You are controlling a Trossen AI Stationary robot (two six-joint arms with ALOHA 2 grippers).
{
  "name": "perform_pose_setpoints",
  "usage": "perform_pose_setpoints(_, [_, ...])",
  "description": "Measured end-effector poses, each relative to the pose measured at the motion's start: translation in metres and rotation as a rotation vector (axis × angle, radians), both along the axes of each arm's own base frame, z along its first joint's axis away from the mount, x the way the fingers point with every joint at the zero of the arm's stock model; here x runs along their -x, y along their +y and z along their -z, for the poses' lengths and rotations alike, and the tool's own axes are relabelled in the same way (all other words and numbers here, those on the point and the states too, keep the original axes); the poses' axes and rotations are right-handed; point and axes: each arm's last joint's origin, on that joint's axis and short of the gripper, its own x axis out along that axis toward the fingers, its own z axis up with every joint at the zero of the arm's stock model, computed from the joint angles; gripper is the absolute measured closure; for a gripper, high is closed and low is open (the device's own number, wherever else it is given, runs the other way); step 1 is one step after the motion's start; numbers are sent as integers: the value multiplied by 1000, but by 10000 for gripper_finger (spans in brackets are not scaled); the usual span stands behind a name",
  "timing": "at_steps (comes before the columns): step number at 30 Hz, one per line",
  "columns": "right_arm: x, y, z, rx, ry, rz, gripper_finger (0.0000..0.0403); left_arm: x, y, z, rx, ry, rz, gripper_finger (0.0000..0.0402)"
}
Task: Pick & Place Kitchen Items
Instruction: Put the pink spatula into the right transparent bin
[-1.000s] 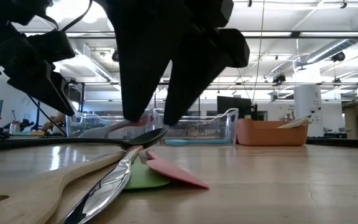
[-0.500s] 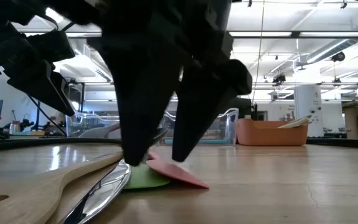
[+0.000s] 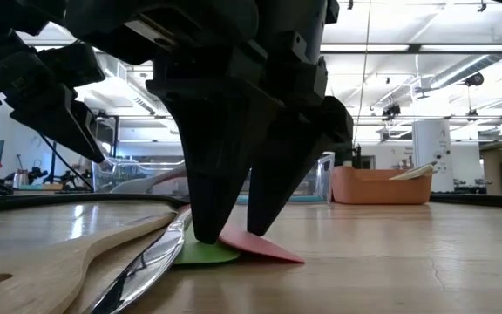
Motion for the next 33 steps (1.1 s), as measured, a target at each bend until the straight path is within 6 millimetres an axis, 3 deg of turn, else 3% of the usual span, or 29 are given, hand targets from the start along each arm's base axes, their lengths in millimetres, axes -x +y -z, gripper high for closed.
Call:
perform_pose_setpoints(6, [0, -1, 0, 6, 3, -10, 241, 0, 0, 0, 0, 0, 0, 168])
perform_pose_setpoints(17, [0, -2, 1, -4, 15, -17, 387, 0, 0, 0, 0, 0, -1, 168])
perform_pose_setpoints(23, [1, -1, 0, -31, 26, -33, 390, 0, 0, 0, 0, 0, -1, 168])
perform_pose_setpoints(27, [2, 1, -6, -29, 29, -142, 388, 0, 0, 0, 0, 0, -1, 168])
perform_pose_setpoints(33, [8, 4, -16, -27, 79, -276, 338, 0, 0, 0, 0, 0, 0, 168])
